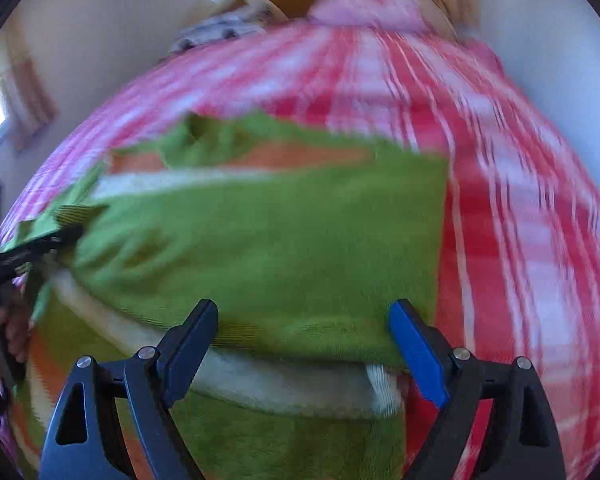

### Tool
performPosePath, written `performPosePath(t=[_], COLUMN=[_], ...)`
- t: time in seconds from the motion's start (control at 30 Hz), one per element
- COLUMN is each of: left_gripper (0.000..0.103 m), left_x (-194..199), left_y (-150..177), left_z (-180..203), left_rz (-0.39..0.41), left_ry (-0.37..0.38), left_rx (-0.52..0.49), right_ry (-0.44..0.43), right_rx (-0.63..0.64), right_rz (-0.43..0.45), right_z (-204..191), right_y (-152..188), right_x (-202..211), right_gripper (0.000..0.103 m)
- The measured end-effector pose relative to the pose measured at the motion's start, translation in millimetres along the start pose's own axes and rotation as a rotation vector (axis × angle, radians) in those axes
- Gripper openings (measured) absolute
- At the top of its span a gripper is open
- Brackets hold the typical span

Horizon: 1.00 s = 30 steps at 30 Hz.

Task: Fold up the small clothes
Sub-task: 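Straighten the folded sleeve with the left tool and open it, then move the left tool to the other sleeve cuff and grasp it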

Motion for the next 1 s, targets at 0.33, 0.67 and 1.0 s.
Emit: performPosePath(t=[0.33, 0.67, 1.0], left_gripper=[0.060, 0.074, 0.074], left_x=[23.0, 83.3, 135.1], left_y=[9.7, 21.7, 47.0], left_z=[-16.1, -66.3, -179.8], left_rz=[0.032, 0.085, 0.088], left_ry=[-0.146, -0.186, -0.362], left_rx=[-0.027, 0.006, 0.117], right_ry=[-0.070, -0.158, -0.170], right_rx=[0.152, 0.263, 0.319], right_rz=[0.023, 0.008, -0.068], right_z=[-99.8, -179.1, -219.9], right_y=[-12.3, -2.5, 17.6], right_x=[7.3, -2.4, -41.8], right_gripper=[0.088, 0.088, 0.089])
Point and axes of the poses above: each gripper's, at about its wrist camera, not at the fingertips, and x roughly against the way its jaws point, z to its right, y to its underside, the point moved 10 cm from there along -x, roughly the way its jaws point, and after that the axes turned 6 degrees about -x, right-handed, at the moved point
